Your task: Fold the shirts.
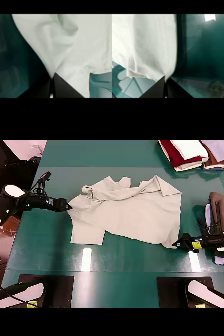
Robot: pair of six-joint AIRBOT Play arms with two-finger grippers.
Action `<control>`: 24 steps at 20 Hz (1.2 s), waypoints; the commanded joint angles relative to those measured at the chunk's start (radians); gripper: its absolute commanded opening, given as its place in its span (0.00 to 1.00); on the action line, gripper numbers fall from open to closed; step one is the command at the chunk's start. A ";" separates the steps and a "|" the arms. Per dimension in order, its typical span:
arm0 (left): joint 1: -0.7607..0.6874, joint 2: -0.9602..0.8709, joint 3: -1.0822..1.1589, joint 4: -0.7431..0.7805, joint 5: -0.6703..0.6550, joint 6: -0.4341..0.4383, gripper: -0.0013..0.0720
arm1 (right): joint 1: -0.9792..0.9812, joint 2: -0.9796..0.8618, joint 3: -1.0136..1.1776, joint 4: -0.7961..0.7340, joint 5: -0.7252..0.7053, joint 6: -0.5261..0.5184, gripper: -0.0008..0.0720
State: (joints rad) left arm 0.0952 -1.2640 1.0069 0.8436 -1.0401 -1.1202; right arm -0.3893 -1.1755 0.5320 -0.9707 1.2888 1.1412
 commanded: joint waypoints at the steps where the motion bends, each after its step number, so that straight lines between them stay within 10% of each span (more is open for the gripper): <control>1: 0.001 0.065 0.023 0.081 -0.004 -0.058 0.05 | 0.048 0.090 0.046 0.011 0.021 0.003 0.03; 17: 0.001 0.415 1.183 0.075 0.000 -0.183 0.05 | -0.039 0.410 1.468 0.000 -0.012 0.146 0.03; 24: 0.001 0.415 1.120 -0.013 -0.017 -0.189 0.05 | -0.104 0.275 1.611 -0.039 0.162 0.210 0.03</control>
State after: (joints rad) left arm 0.0959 -0.8486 2.1834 0.8539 -1.0527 -1.3010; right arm -0.4786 -0.8383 2.0949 -1.0111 1.3655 1.3216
